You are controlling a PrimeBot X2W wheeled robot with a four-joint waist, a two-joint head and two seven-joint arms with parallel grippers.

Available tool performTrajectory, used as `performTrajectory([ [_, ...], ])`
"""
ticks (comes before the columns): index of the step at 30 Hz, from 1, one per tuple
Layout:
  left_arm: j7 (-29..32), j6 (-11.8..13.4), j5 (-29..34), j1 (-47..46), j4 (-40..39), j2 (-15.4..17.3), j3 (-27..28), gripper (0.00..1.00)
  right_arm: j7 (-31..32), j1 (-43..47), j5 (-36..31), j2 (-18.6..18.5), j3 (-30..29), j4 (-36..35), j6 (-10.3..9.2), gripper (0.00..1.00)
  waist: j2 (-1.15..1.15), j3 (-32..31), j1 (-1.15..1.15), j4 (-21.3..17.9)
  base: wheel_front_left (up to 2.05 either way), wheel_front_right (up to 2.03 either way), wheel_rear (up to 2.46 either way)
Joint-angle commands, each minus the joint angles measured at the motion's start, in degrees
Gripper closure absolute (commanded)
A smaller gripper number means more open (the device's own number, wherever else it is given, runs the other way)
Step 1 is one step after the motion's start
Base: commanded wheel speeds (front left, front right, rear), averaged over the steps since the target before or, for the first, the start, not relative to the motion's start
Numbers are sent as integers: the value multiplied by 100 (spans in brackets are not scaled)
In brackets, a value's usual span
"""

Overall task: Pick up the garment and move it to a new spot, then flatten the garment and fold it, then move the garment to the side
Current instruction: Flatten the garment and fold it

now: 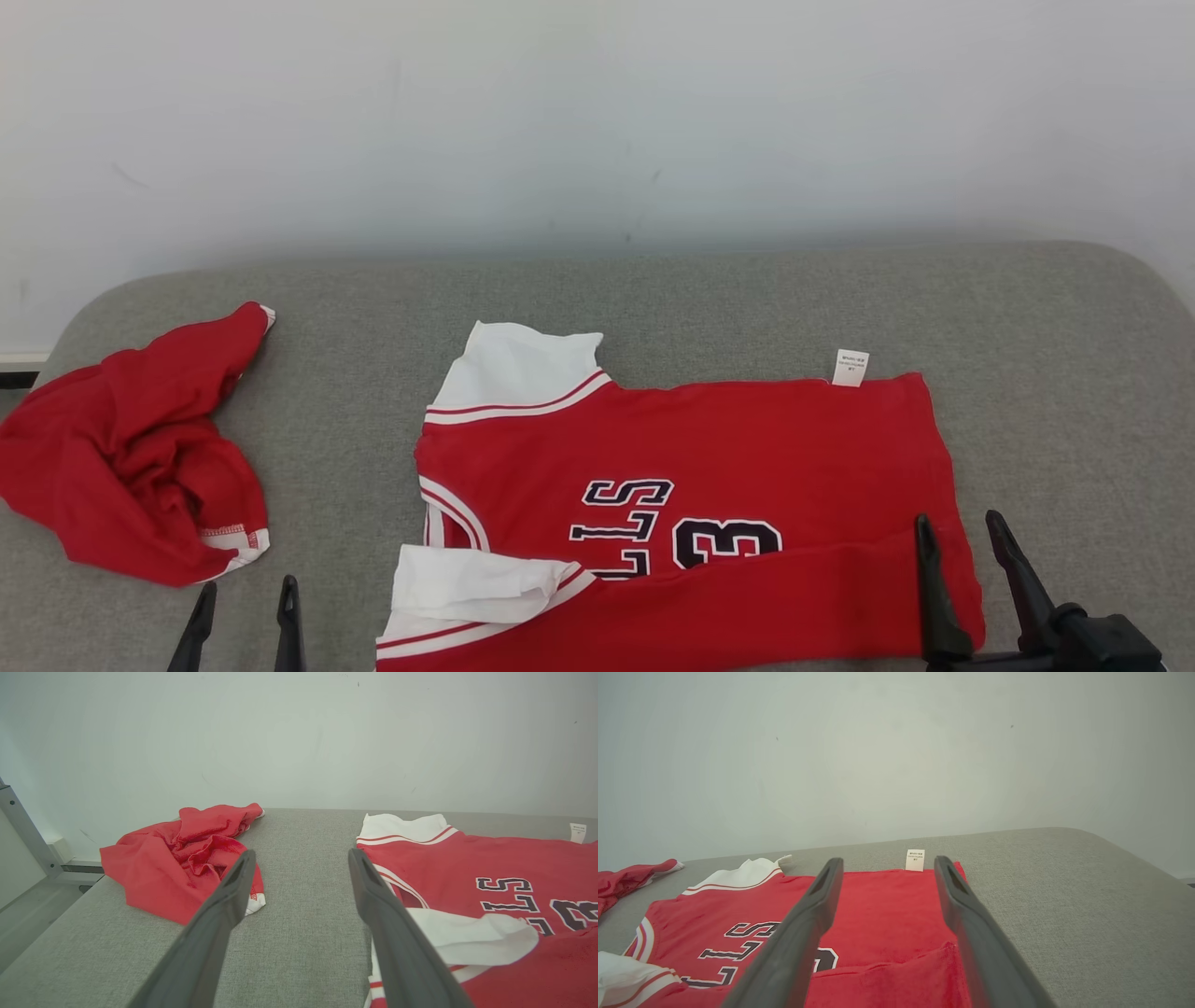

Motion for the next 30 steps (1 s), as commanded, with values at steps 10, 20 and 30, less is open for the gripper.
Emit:
performTrajectory([
  [10, 168, -354, -47, -1482, 355, 612, -110, 0, 12, -1333, 99, -652, 305, 1012, -15, 0, 0, 663, 0, -370, 0, 0, 0],
  [20, 849, -437, -713, -3870, 933, 1378, -918, 0, 50, -3466, 267, -1002, 625, 2457, -15, 0, 0, 1872, 0, -697, 0, 0, 0],
  [30, 1341, -440, -1758, -5770, 2044, 1760, -2355, 0, 316, -5151, 202, -1196, 1365, 3815, -15, 0, 0, 2585, 0, -989, 0, 0, 0],
])
